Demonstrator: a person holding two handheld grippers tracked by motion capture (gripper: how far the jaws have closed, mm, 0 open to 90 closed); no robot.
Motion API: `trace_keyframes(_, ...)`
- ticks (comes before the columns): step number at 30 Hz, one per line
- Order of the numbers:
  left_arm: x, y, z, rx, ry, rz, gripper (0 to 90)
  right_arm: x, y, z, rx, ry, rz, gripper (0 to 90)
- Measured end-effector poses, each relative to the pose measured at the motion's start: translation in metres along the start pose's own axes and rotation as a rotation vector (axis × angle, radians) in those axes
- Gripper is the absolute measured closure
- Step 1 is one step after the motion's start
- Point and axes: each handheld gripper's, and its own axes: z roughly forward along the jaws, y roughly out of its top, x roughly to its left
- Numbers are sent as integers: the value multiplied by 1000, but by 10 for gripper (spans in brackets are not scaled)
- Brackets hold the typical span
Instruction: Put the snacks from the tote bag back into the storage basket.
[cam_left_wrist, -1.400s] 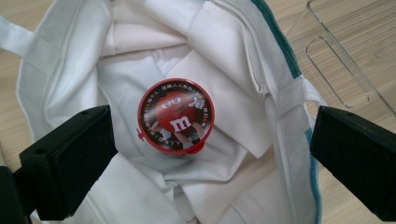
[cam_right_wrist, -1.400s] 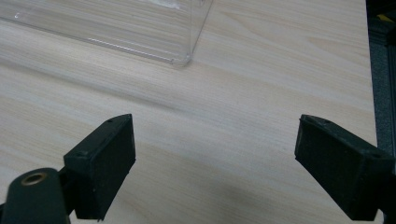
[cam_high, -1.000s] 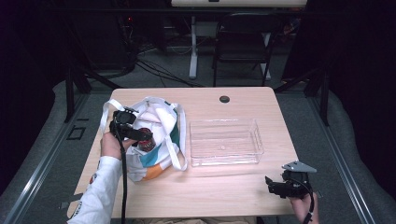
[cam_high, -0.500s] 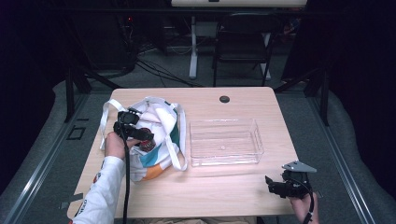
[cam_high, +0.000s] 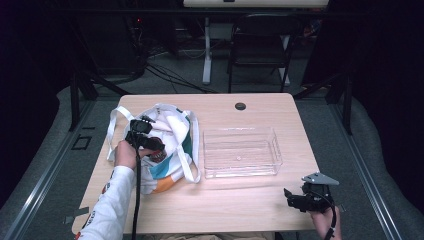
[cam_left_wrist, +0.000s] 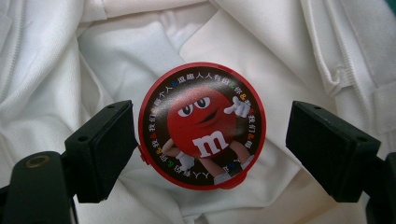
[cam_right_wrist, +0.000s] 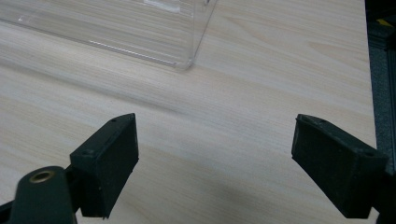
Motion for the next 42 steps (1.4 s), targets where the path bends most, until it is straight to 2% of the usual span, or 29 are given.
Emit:
trace_keyframes(10, 0, 2, 9, 33, 28, 7, 220, 1, 0, 0, -5, 0, 1, 144)
trace_keyframes(14, 1, 2, 10, 30, 10, -1, 206, 1, 0, 0, -2, 2, 0, 143)
trace_keyframes(20, 3, 1, 12, 39, 21, 3, 249, -1, 0, -3, -11, -13, 6, 143)
trace_keyframes(30, 1, -1, 12, 29, 27, 21, 256, -1, 0, -2, -13, -2, -1, 143)
trace_keyframes(39, -1, 0, 11, 37, 35, 40, 256, -1, 0, -2, -15, -13, -3, 143)
trace_keyframes(42, 0, -1, 10, 36, 29, 29, 256, 0, 0, -3, -19, -9, -5, 143)
